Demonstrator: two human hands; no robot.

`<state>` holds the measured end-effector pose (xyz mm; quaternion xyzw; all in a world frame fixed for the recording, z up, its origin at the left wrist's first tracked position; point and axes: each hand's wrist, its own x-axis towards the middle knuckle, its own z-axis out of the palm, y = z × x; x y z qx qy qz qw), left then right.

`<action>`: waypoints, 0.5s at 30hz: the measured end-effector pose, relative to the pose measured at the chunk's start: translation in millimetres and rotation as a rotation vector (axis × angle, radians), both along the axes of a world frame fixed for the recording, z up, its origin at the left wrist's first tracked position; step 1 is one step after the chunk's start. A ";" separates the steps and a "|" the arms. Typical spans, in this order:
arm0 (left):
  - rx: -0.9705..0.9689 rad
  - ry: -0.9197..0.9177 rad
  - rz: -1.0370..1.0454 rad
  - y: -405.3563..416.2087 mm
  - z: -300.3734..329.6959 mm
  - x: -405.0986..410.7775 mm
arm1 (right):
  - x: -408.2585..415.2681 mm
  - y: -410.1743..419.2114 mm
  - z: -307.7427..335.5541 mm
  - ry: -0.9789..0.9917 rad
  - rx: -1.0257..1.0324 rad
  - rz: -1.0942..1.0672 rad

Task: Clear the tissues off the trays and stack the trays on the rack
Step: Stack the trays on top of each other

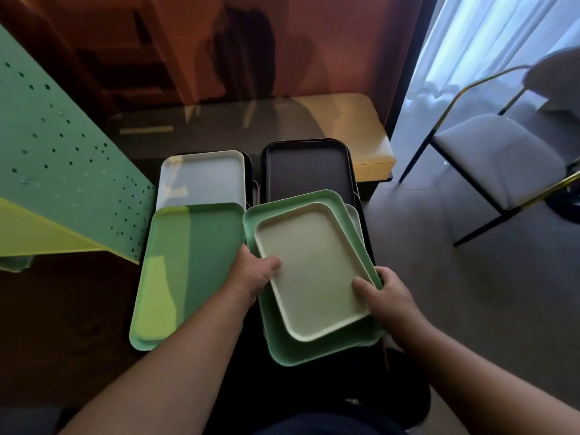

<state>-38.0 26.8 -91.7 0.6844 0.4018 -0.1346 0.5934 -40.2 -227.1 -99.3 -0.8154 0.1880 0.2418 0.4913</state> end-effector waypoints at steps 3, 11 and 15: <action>0.125 0.035 -0.104 -5.2 -2.8 -0.4 | -14.9 5.1 -4.4 -0.049 -0.002 -0.024; 0.334 0.080 -0.321 -7.1 -5.9 14.7 | -25.1 16.2 -10.7 0.001 -0.191 -0.053; 0.311 0.091 -0.358 -10.1 -10.6 16.9 | -17.1 17.7 -2.7 0.025 -0.261 -0.008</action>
